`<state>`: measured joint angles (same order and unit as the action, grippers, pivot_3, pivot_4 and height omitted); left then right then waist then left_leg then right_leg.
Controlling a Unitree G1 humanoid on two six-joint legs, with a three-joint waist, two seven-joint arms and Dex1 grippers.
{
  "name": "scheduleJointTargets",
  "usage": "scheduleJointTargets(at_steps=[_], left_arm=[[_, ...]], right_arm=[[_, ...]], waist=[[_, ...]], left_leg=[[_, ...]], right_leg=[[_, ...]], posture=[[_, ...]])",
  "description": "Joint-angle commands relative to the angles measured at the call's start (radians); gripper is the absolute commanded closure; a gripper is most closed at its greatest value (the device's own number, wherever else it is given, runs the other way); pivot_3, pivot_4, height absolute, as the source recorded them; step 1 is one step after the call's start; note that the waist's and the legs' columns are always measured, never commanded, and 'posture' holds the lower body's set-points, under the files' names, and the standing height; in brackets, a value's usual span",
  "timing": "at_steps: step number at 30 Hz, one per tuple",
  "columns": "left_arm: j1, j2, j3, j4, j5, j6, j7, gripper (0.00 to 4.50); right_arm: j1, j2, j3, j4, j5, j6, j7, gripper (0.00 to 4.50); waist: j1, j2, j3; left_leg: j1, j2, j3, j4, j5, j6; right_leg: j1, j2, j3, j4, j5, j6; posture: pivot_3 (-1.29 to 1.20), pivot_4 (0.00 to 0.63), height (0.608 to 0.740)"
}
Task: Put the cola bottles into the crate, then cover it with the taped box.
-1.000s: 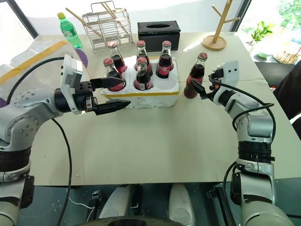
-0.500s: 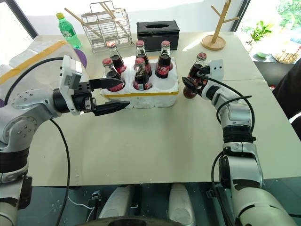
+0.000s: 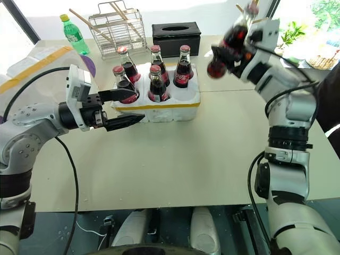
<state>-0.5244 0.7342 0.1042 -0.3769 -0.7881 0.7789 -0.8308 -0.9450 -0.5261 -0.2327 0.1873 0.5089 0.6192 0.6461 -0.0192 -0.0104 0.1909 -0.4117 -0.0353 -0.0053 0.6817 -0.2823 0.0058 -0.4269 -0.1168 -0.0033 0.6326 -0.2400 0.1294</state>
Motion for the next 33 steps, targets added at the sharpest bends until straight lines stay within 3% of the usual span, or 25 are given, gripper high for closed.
scheduleJointTargets(at_steps=[1, 7, 15, 18, 22, 30, 33], left_arm=[[-0.008, 0.001, 0.023, -0.027, -0.002, -0.018, 0.004, 0.0], [-0.016, 0.0, 0.022, -0.02, 0.002, -0.024, 0.005, 0.0], [-0.011, 0.006, 0.027, -0.02, 0.003, -0.025, 0.004, 0.0], [-0.005, 0.014, 0.034, -0.016, 0.006, -0.024, 0.002, 0.0], [0.01, 0.028, 0.05, -0.022, 0.0, -0.019, 0.003, 0.0], [0.158, 0.206, 0.252, -0.11, -0.096, 0.067, -0.04, 0.0], [0.274, 0.312, 0.443, -0.103, -0.111, 0.114, -0.108, 0.0]], right_arm=[[0.014, 0.014, 0.064, -0.091, 0.017, 0.02, 0.048, 1.68], [0.089, 0.039, 0.181, -0.104, -0.044, 0.019, 0.053, 1.68], [0.083, 0.086, 0.295, 0.062, -0.173, -0.064, 0.065, 1.68], [0.053, 0.099, 0.312, 0.151, -0.205, -0.072, 0.075, 0.25], [0.049, 0.088, 0.315, 0.157, -0.227, -0.077, 0.098, 0.1], [0.123, -0.174, 0.176, -0.108, -0.083, 0.082, 0.286, 0.1], [0.146, -0.316, 0.125, -0.137, -0.06, 0.117, 0.367, 0.1]], waist=[[0.001, 0.0, 0.0], [0.008, 0.0, 0.0], [0.004, 0.0, 0.0], [0.002, -0.001, 0.0], [0.001, -0.001, 0.0], [0.007, -0.001, 0.0], [0.001, 0.0, 0.0]], left_leg=[[0.0, 0.0, 0.0, 0.0, 0.0, 0.001], [0.0, -0.001, 0.0, 0.001, -0.002, 0.004], [0.0, -0.001, 0.0, 0.001, 0.0, 0.0], [0.0, -0.001, 0.0, 0.001, 0.0, 0.0], [0.001, -0.001, 0.0, 0.001, 0.0, 0.0], [-0.001, -0.001, -0.001, 0.001, -0.002, 0.003], [-0.001, -0.001, -0.001, 0.0, -0.004, 0.006]], right_leg=[[0.0, 0.0, 0.0, 0.0, 0.0, 0.0], [0.0, -0.001, 0.0, 0.0, 0.0, 0.0], [0.0, -0.001, 0.0, 0.0, 0.0, 0.0], [0.0, -0.001, 0.0, 0.0, 0.0, 0.0], [0.001, -0.001, 0.0, 0.0, 0.0, 0.0], [0.0, -0.002, 0.0, -0.001, 0.0, 0.0], [0.0, -0.002, 0.0, -0.001, 0.0, 0.0]], posture=[[0.0, 0.15, 0.74], [0.0, 0.15, 0.74], [0.0, 0.15, 0.74], [0.0, 0.15, 0.74], [0.0, 0.15, 0.74], [0.0, 0.15, 0.74], [0.0, 0.15, 0.74]])
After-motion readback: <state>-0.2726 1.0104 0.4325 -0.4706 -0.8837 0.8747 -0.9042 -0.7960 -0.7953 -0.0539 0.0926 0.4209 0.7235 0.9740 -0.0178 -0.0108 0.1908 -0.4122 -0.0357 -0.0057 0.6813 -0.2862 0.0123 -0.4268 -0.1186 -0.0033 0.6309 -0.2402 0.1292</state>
